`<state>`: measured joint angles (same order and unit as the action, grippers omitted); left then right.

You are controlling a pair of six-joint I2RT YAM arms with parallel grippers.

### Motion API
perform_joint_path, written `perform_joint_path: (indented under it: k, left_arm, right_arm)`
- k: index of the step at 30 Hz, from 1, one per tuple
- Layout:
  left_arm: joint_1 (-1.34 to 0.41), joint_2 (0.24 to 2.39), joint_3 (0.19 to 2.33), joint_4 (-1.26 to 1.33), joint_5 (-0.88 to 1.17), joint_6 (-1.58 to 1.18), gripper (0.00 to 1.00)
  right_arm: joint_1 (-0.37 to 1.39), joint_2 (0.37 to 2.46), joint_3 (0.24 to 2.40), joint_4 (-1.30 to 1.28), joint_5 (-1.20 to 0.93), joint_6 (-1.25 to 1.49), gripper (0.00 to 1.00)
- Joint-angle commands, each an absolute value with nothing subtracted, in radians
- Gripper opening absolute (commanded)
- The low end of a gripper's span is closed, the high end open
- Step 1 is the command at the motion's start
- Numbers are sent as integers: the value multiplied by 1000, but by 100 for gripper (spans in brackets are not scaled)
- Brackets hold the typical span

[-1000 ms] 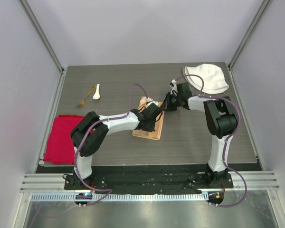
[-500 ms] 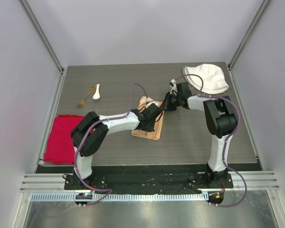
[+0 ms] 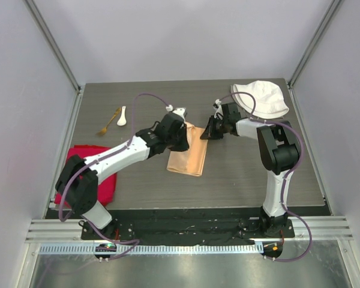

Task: Fold the napkin into a case and place the utensils inside
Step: Fold the lower triangle-folded napkin at the center of the board.

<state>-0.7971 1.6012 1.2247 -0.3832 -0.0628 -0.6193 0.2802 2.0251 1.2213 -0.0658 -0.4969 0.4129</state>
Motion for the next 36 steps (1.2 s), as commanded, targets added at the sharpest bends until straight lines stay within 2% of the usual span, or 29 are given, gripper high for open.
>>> perform_joint_path:
  k: [1, 10, 16, 24, 32, 36]
  left_arm:
    - [-712, 1638, 1092, -263, 110, -655, 2]
    - [-669, 1649, 971, -207, 63, -624, 0]
    - [-661, 1643, 922, -207, 31, -620, 0]
    - [-644, 1635, 841, -169, 6, -618, 0]
    - [-624, 1612, 811, -146, 18, -627, 0]
    - [-617, 1562, 819, -173, 18, -634, 4]
  right_arm:
    - [301, 1964, 1276, -117, -465, 396, 6]
    - [417, 1894, 1299, -109, -495, 442, 15]
    - [515, 1937, 1281, 79, -623, 580, 17]
    - [568, 2108, 1244, 400, -765, 784, 8]
    - [563, 2262, 1212, 543, -827, 814, 4]
    - [554, 2307, 1209, 558, -833, 813, 4]
